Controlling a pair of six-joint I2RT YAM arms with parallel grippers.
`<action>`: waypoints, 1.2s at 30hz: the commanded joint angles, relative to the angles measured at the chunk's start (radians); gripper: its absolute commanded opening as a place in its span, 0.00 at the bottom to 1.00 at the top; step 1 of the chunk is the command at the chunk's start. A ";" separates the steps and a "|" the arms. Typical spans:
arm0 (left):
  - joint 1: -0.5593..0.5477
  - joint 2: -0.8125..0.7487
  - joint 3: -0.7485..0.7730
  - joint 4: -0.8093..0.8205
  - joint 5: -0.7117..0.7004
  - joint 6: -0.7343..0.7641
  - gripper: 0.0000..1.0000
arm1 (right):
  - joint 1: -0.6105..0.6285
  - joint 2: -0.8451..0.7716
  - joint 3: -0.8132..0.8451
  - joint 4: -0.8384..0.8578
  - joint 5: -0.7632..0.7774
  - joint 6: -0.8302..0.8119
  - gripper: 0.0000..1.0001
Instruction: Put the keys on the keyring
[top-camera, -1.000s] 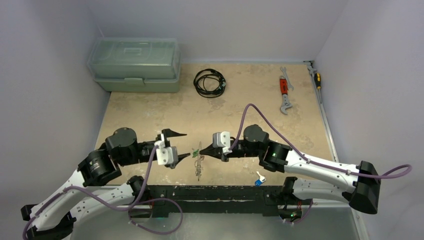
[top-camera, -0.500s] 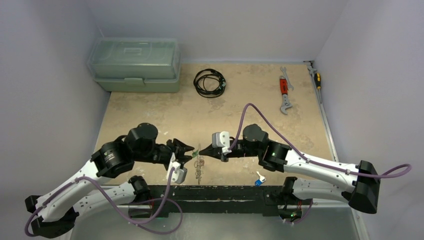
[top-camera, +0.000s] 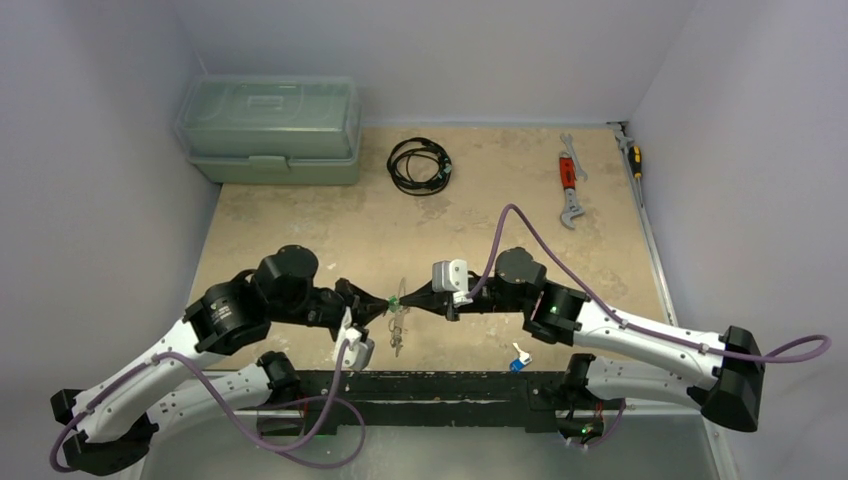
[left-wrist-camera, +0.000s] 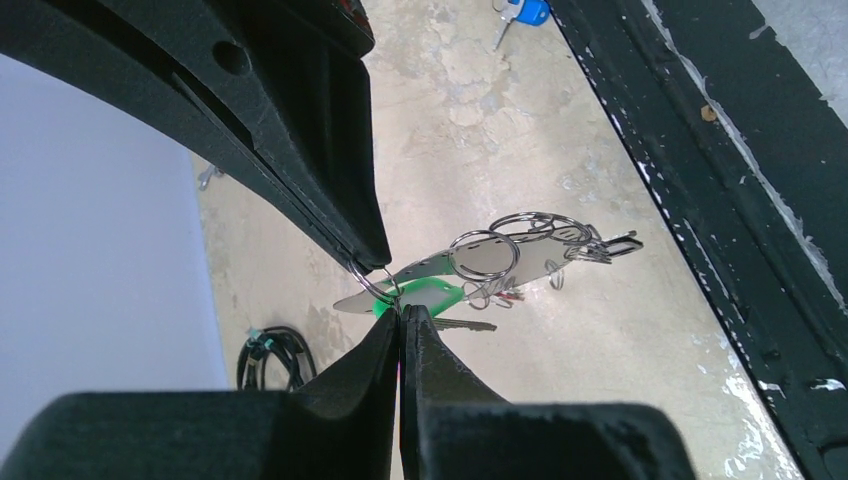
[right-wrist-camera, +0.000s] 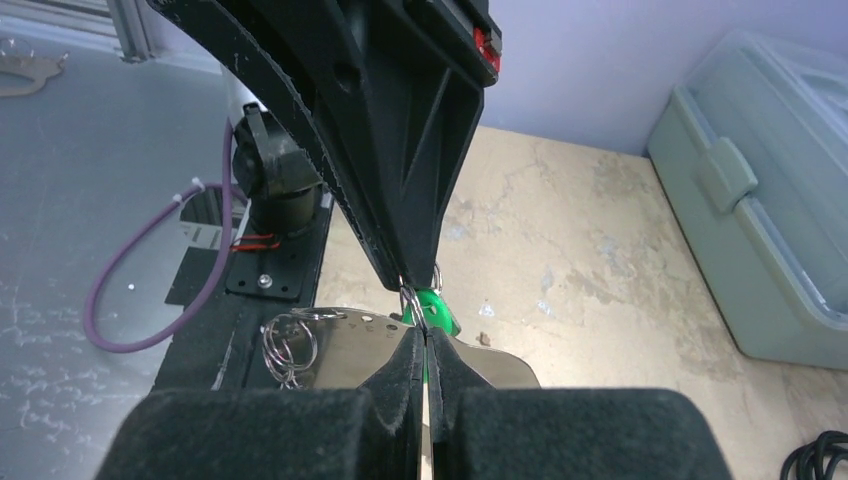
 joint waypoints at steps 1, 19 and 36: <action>-0.002 -0.021 -0.004 0.033 0.020 0.004 0.00 | -0.017 -0.034 0.003 0.113 0.011 0.035 0.00; -0.002 -0.115 -0.134 0.260 -0.009 -0.211 0.24 | -0.042 -0.054 -0.016 0.145 -0.027 0.064 0.00; -0.002 -0.153 -0.188 0.511 -0.088 -0.710 0.28 | -0.043 -0.074 -0.026 0.172 -0.003 0.071 0.00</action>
